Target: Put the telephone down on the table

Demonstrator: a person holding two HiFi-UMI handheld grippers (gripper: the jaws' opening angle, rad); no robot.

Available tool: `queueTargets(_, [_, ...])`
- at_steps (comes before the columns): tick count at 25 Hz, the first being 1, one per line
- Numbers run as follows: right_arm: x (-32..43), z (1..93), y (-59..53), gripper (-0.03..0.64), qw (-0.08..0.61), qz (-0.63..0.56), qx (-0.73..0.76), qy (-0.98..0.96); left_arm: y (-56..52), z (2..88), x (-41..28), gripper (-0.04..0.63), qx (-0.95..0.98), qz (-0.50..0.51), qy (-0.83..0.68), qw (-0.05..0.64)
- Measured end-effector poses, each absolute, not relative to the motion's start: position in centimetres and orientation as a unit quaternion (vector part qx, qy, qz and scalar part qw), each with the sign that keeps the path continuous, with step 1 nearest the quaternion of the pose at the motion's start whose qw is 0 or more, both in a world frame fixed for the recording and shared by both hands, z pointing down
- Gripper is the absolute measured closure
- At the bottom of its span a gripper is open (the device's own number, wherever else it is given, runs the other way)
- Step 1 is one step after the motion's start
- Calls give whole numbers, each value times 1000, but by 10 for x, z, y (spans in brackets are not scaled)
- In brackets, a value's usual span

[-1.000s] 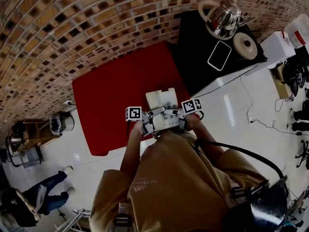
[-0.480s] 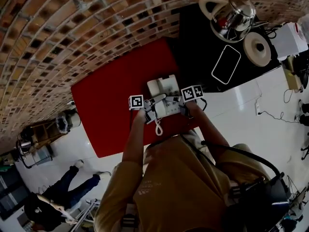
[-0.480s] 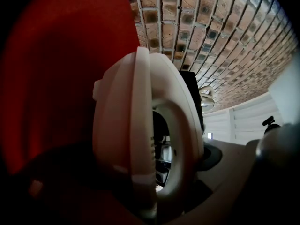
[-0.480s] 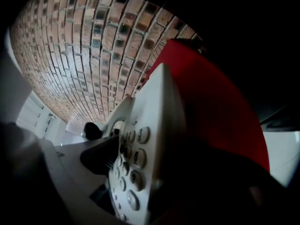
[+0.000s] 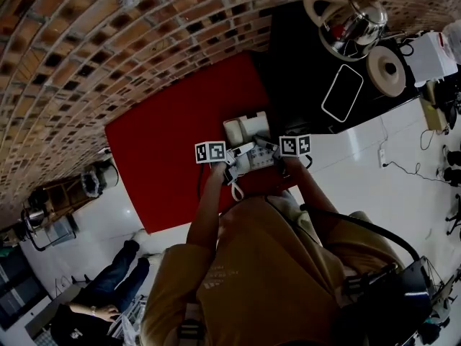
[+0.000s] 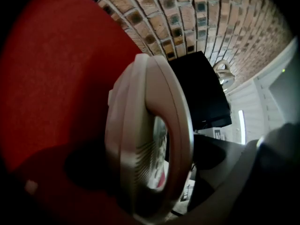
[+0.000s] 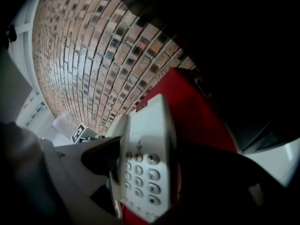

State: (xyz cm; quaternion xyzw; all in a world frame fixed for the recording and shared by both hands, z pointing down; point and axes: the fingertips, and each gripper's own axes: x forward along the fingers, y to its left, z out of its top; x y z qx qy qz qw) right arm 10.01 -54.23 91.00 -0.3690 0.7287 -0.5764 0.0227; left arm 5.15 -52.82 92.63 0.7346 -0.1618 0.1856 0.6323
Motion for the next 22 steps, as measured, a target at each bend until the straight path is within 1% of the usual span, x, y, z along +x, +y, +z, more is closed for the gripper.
queueTargets(2, [106, 902, -543, 230, 9, -561, -375, 738, -525, 924, 49, 59, 741, 214, -179, 611])
queueTargets(6, [109, 875, -544, 230, 17, -545, -387, 744, -519, 913, 35, 41, 751, 252, -217, 571])
queueTargets(11, [95, 827, -539, 227, 22, -498, -396, 771, -534, 860, 0, 41, 800, 261, -263, 473])
queueTargets(13, [85, 803, -539, 225, 27, -470, -399, 787, -541, 831, -15, 43, 818, 229, -278, 448])
queueTargets(16, [74, 755, -548, 216, 21, -396, -413, 820, -557, 778, -37, 43, 840, 152, -319, 412])
queueTargets(18, [66, 714, -548, 216, 25, -317, -434, 843, -558, 740, -59, 44, 847, 108, -348, 387])
queueTargets(21, [53, 635, -540, 216, 62, -156, -468, 868, -548, 688, -99, 44, 845, 61, -399, 350])
queueTargets(22, [50, 611, -539, 216, 71, -119, -473, 870, -548, 669, -110, 44, 846, 43, -415, 332])
